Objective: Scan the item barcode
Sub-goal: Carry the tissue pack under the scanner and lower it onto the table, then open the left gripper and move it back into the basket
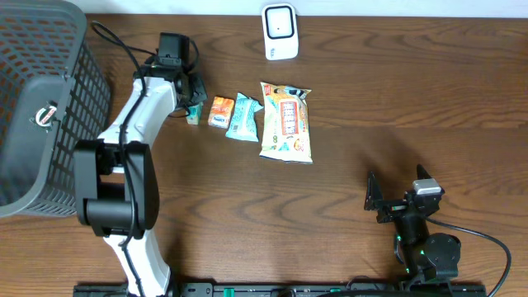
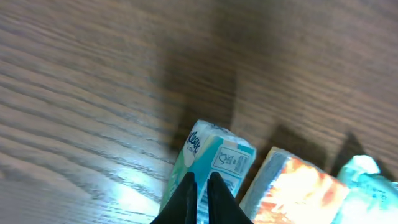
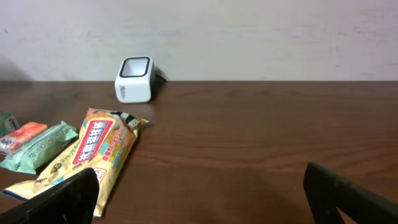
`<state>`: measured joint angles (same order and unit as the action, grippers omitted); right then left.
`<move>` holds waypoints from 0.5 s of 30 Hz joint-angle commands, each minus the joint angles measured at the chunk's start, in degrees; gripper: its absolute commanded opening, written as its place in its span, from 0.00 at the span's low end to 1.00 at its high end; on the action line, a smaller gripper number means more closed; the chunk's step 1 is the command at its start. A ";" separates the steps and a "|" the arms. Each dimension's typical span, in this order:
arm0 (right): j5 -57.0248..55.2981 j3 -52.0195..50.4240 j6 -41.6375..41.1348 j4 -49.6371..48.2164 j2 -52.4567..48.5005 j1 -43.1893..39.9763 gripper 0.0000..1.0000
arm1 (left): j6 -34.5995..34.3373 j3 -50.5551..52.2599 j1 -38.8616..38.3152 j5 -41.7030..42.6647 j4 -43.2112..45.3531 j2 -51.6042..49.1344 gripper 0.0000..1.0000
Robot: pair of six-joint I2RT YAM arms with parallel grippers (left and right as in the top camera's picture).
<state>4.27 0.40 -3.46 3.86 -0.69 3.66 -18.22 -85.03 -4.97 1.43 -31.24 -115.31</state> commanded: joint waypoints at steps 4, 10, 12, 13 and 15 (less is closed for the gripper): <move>0.20 -0.04 -0.13 0.24 0.31 -0.35 0.99 | -0.31 0.81 0.02 3.13 -0.63 -1.51 0.08; 0.20 -0.04 -0.13 0.24 0.31 -0.35 0.99 | 1.22 0.81 -0.26 15.45 -1.29 -1.51 0.08; 0.20 -0.04 -0.13 0.24 0.31 -0.35 0.99 | 2.27 0.79 -0.35 19.37 -1.22 -1.49 0.08; 0.20 -0.04 -0.13 0.24 0.31 -0.35 0.99 | 2.89 0.79 -0.35 20.68 -1.22 -1.36 0.08; 0.20 -0.04 -0.13 0.24 0.31 -0.35 0.99 | 3.15 0.79 -0.33 20.87 -1.22 -0.66 0.08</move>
<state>4.27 0.40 -3.49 3.86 -0.69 3.66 -17.19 -84.77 -5.13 16.34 -32.27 -116.20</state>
